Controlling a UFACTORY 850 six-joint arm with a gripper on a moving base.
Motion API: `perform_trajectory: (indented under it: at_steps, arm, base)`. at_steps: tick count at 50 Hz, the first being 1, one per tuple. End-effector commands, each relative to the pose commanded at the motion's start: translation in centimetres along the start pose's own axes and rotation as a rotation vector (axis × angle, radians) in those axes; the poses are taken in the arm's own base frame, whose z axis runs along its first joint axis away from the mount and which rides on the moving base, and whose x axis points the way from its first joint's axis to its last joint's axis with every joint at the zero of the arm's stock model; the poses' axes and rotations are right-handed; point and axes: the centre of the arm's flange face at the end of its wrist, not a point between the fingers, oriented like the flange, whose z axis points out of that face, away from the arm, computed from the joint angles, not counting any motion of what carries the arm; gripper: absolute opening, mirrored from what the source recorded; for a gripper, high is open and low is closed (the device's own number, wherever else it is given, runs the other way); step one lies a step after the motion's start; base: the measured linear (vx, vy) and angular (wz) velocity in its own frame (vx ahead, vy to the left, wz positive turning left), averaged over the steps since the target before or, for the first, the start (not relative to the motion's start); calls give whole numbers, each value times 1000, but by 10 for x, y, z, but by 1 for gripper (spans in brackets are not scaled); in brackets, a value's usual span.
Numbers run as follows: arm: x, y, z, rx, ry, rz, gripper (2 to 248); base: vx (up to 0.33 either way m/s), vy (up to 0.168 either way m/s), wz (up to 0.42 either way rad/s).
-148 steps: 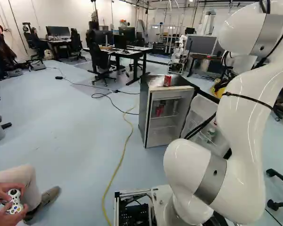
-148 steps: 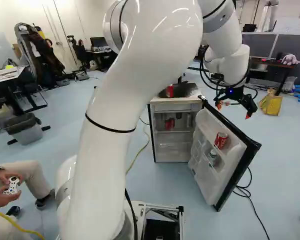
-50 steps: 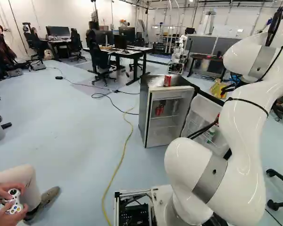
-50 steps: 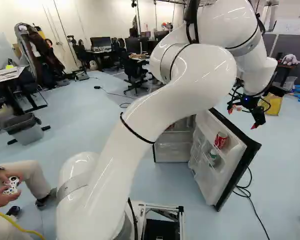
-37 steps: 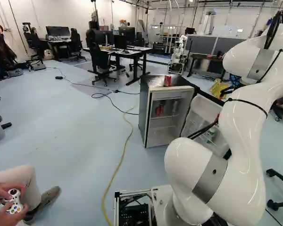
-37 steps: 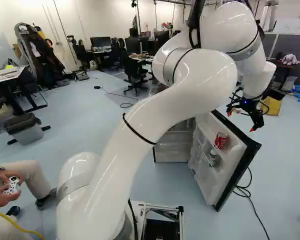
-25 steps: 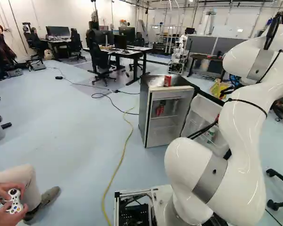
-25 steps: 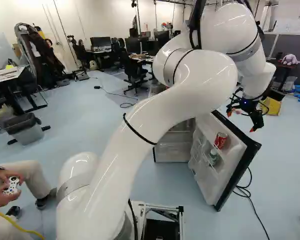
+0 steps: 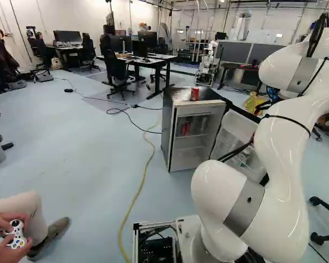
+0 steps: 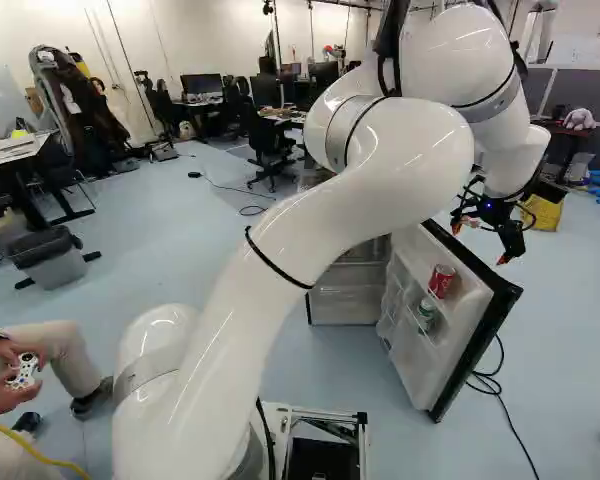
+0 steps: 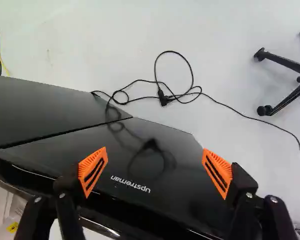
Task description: Grab a drink from the fridge
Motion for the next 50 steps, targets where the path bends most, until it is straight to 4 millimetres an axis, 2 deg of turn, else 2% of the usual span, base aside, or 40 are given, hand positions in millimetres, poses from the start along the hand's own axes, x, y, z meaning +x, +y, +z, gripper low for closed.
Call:
perform_trajectory:
  at_steps: [50]
  arm:
    - [-23,-17,-4,2,-70,-22,247]
  base:
    - [0,0,0]
